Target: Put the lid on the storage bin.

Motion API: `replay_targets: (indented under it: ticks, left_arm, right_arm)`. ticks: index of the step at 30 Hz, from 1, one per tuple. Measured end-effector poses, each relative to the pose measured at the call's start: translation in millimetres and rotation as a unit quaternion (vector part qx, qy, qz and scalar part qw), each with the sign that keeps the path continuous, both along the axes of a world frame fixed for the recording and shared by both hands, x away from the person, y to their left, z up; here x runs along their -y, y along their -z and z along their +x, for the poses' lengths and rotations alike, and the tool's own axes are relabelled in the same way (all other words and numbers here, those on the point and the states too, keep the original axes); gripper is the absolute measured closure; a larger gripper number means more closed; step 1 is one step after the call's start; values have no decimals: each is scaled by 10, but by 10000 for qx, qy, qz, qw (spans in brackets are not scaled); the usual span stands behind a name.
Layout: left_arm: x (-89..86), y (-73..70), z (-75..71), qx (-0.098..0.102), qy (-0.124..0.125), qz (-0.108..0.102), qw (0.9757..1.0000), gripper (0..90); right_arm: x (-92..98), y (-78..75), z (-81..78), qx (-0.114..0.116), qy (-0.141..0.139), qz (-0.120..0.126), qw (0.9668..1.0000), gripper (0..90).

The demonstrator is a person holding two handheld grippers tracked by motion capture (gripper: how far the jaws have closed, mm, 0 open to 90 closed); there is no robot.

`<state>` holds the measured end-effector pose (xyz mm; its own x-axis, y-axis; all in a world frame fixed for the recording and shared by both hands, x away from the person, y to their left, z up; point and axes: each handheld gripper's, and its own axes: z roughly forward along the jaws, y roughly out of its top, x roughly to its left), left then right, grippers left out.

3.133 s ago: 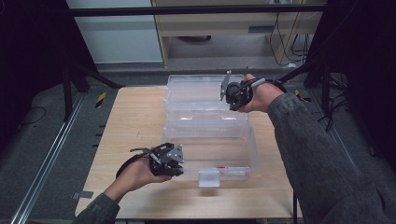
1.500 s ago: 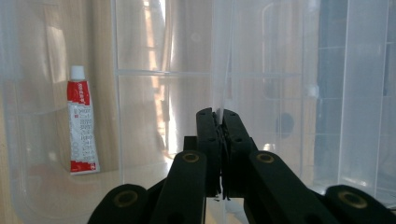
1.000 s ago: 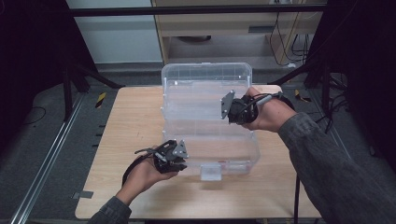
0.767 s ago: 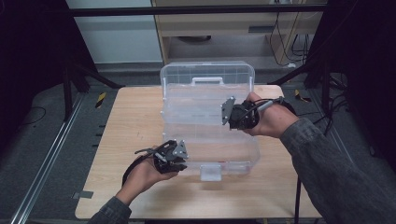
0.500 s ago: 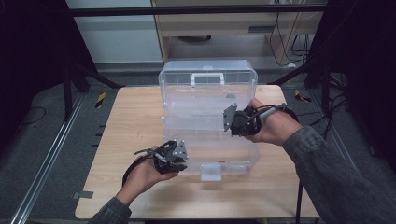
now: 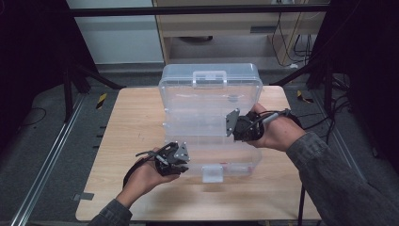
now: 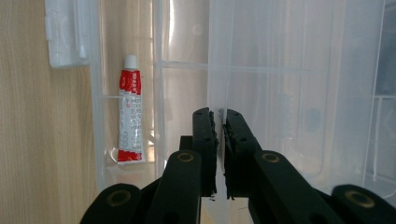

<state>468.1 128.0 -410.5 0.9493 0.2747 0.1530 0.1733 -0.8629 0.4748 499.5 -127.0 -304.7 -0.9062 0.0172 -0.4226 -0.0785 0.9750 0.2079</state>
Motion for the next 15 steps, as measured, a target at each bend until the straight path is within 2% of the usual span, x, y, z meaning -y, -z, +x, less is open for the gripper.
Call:
replay_targets:
  ticks: [3, 7, 8, 11, 15]
  left_arm:
    - [-15, -4, -7, 23, 4, -3, 10000, 763]
    - [-78, -55, -43, 33, 1, -195, 9998, 704]
    - [-92, -70, -55, 106, 20, -146, 9998, 713]
    - [-95, -71, -63, 149, -25, -149, 9998, 731]
    - [-66, -79, -77, 223, -69, -44, 9997, 734]
  right_arm:
    - [8, -5, -1, -14, -1, 7, 10000, 843]
    - [7, -7, -24, -26, -64, 39, 10000, 837]
    - [7, -6, -29, -18, -74, 43, 10000, 837]
    - [10, -3, -36, -45, -74, 99, 9999, 839]
    - [9, 4, -56, -42, -91, 79, 9999, 846]
